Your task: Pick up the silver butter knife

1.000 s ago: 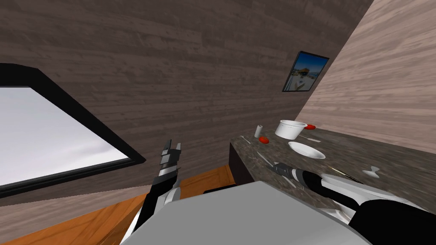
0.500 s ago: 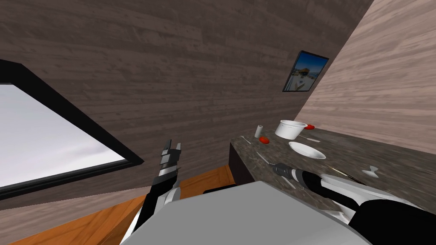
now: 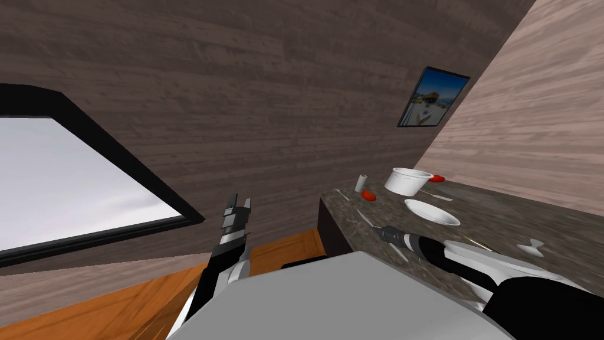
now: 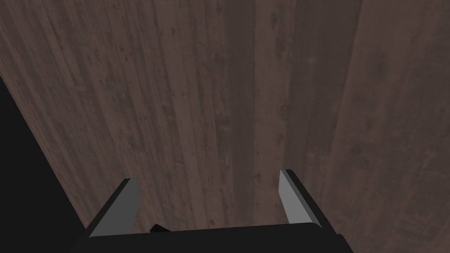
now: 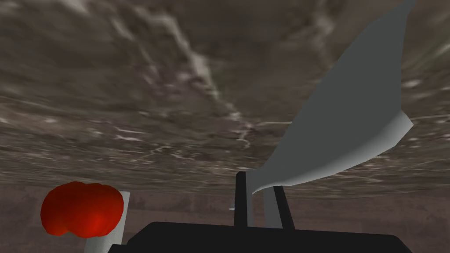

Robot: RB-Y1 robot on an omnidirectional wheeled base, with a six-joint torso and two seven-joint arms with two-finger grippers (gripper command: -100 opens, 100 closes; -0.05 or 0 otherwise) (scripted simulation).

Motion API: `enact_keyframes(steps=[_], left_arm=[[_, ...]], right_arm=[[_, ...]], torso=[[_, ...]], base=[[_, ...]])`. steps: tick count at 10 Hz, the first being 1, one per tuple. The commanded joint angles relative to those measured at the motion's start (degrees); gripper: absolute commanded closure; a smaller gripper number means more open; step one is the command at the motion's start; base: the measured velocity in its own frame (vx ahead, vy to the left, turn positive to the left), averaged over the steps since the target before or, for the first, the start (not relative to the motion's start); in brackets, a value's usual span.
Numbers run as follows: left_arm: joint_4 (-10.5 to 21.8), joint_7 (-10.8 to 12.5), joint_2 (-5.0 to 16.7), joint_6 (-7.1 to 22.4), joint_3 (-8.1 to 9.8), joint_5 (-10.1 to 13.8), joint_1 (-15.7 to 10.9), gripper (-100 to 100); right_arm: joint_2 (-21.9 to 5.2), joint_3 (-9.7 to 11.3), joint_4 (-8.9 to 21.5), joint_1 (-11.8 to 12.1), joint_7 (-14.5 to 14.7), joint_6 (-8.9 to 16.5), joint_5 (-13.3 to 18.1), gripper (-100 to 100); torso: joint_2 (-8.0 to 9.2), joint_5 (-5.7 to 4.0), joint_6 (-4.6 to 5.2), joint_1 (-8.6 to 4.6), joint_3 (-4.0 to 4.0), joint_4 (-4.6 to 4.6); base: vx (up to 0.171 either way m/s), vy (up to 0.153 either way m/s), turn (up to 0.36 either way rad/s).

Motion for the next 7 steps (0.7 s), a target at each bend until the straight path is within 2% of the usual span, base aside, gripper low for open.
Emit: enact_keyframes(steps=[1,7], left_arm=[[0.0,0.0,0.0,0.0,0.00,0.0,0.0,0],[0.0,0.0,0.0,0.0,0.00,0.0,0.0,0]], right_arm=[[-0.3,-0.9,-0.1,0.6,-2.2,0.5,0.9,100],[-1.2,-3.0,0.1,1.3,-9.6,2.3,4.3,100]], torso=[[0.00,0.00,0.00,0.00,0.00,0.00],[0.25,0.05,-0.02,0.23,0.15,0.06]], base=[[-0.088,-0.036,0.126],[-0.096,0.010,0.114]])
